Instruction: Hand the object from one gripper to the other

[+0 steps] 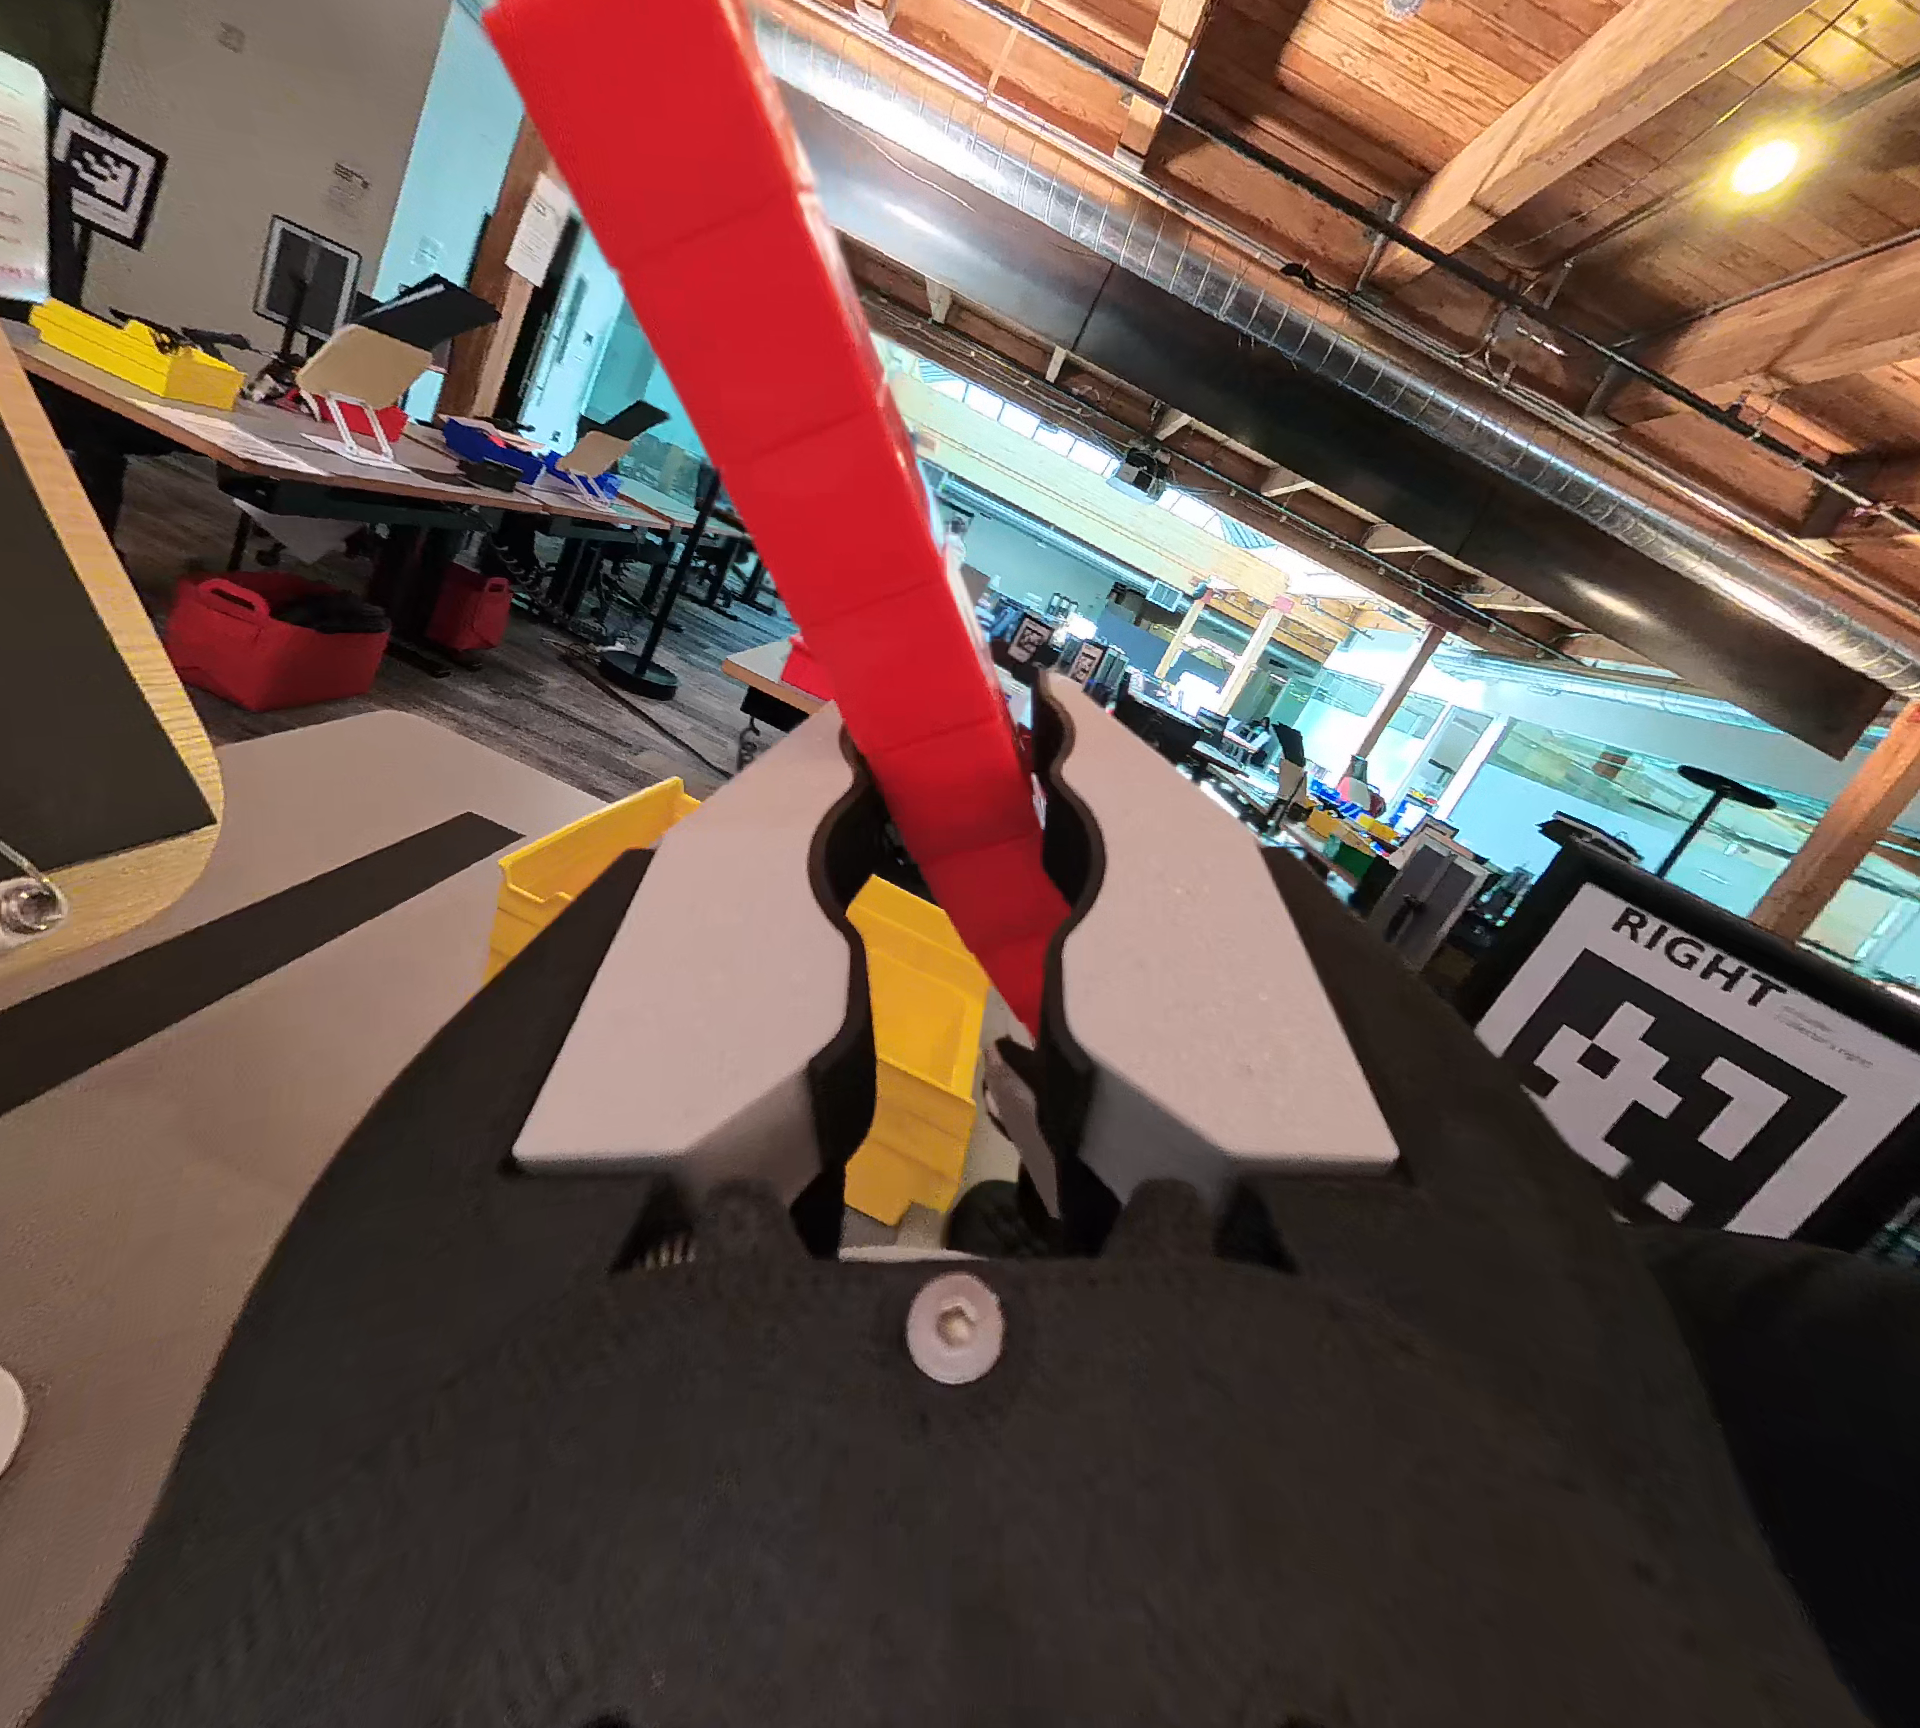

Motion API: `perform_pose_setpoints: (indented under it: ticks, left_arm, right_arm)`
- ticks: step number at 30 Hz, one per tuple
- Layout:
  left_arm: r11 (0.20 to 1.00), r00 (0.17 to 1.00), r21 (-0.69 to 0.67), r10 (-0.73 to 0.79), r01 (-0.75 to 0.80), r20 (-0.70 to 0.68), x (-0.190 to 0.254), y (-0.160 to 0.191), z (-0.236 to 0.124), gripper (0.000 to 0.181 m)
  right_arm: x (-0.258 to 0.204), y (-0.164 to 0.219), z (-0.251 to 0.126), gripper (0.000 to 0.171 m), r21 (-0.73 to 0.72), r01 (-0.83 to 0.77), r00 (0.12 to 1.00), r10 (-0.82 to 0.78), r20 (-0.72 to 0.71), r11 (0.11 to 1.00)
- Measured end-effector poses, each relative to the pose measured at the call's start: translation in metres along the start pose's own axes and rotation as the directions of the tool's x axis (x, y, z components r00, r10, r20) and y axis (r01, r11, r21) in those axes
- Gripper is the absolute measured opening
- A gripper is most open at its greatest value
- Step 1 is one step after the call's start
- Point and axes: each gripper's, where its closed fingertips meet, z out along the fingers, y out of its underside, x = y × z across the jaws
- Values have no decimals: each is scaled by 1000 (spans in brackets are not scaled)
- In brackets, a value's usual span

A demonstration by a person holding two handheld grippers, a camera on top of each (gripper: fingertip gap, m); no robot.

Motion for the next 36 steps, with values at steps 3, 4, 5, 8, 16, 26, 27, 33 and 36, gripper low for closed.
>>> perform_pose_setpoints:
  ticks: [3, 4, 5, 8, 16, 26, 27, 33, 36]
  left_arm:
    - [1000, 1000, 7, 25, -25, 7, 1, -2, -1, 27]
    - [1000, 1000, 6, 29, -29, 3, 1, -2, -1, 27]
    - [999, 999, 5, 33, -33, 0, 2, -2, -1, 27]
    - [999, 999, -1, 42, -42, -20, 5, -1, -1, 27]
    - [999, 999, -3, 37, -37, -11, 2, -3, -3, 23]
    - [998, 1000, 57, 4, -5, 22, -9, -20, -17, 21]
    - [998, 1000, 57, -3, 2, 25, -10, -21, -18, 21]
    - [998, 999, 58, -32, 30, 34, -17, -19, -17, 21]
    - [998, 998, 37, -51, 50, 30, -18, -12, -13, 21]
  right_arm:
    - [2, -1, -1, 22, 2, -3, 1000, 3, 3, 1000]
    - [3, -1, -1, 22, 3, -5, 1000, 5, 3, 1000]
    - [3, -2, -1, 22, 4, -7, 1000, 7, 4, 1000]
    - [5, -4, -2, 22, 11, 2, 1000, -2, 2, 1000]
    - [-3, -1, 4, 47, -16, 66, 998, -66, -24, 998]
    - [-7, 6, 6, 78, -31, 119, 992, -120, -48, 992]
    - [-9, 7, 7, 81, -35, 124, 991, -125, -51, 992]
    - [-20, 12, 9, 71, -36, 160, 986, -161, -45, 987]
    - [-26, 16, 10, 67, -46, 180, 982, -182, -40, 983]
